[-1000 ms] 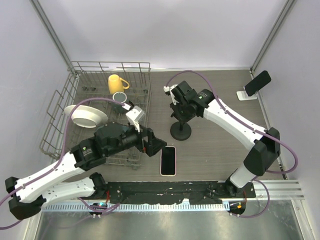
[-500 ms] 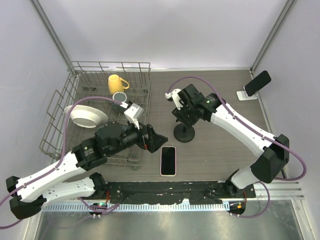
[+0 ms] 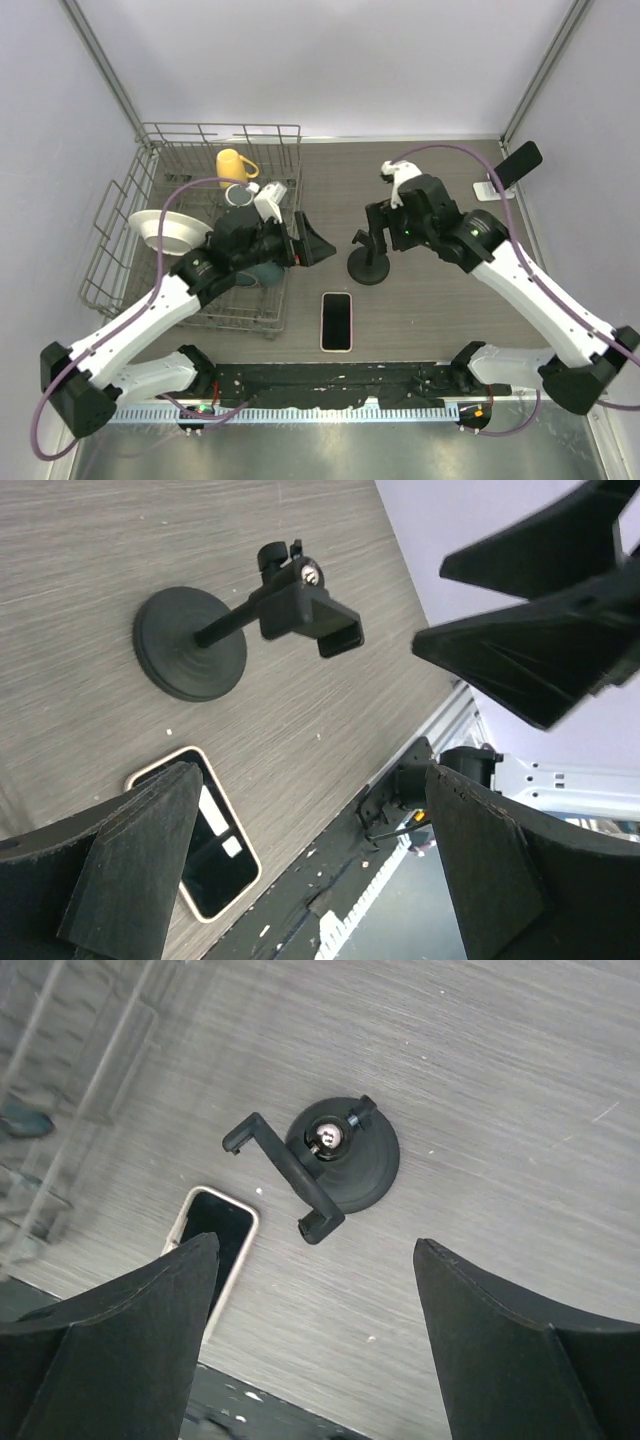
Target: Place the phone on the phone stand
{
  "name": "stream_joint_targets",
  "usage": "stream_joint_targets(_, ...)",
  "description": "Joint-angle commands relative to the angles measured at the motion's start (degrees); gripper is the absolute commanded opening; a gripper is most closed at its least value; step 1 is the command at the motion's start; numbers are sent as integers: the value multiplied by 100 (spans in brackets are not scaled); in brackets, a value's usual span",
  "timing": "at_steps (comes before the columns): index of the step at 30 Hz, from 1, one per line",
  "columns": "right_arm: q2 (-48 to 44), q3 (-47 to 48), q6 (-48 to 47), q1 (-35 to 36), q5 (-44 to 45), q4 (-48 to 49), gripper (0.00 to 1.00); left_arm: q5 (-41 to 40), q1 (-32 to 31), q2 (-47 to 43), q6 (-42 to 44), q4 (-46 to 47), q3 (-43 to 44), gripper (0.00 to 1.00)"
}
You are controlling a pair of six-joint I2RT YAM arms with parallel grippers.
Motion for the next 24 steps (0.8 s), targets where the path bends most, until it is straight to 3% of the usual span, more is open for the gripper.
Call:
stream_joint_targets(1, -734, -691, 1623, -304, -117, 558, 85, 1387, 242, 768, -139, 197, 799, 99)
stream_joint_targets(4, -1340, -1638, 2590, -1173, -1189, 1365, 87, 1477, 260, 1489, 107, -382, 1371, 99)
stream_joint_targets(5, -1481, -1948, 3123, -1402, -2081, 1689, 87, 1459, 251, 1621, 142, -532, 1452, 99)
stream_joint_targets(6, -1848, -2264, 3389, -1848, -2429, 2432, 87, 1485, 251, 1736, 160, -533, 1505, 99)
stream_joint_targets(11, -2651, -4252, 4981, -2581, -3880, 4835, 87, 1713, 260, 2509, 73, -350, 1795, 99)
stream_joint_targets(12, -2660, -4454, 5453, -2616, -4005, 5596, 87, 1775, 260, 2589, 20, -262, 1795, 99)
stream_joint_targets(15, -2432, -5088, 5914, -2652, -4356, 6689, 84, 2047, 260, 2888, -243, 204, 1734, 99)
stream_joint_targets(24, -2221, -5966, 6502, -2696, -4358, 8193, 80, 2338, 286, 3512, -903, 1495, 1550, 90)
